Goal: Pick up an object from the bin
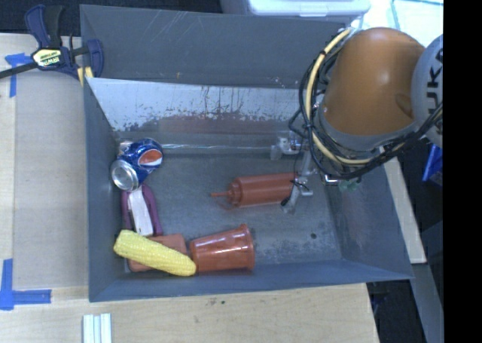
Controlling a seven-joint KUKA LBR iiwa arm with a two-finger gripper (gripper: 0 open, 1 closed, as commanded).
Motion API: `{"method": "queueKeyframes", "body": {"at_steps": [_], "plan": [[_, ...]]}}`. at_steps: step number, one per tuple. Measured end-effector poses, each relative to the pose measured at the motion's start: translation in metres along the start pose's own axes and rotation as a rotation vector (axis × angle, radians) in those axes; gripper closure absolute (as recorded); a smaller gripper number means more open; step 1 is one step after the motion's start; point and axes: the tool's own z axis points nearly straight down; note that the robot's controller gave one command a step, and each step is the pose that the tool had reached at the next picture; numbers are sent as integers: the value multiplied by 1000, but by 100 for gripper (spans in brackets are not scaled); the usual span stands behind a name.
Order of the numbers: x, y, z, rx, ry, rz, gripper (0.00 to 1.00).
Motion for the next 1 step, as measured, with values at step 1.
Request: {"method": "queueKeyframes", "body": {"at_steps": [1], "plan": [[0,0,0,0,0,0,0]]}}
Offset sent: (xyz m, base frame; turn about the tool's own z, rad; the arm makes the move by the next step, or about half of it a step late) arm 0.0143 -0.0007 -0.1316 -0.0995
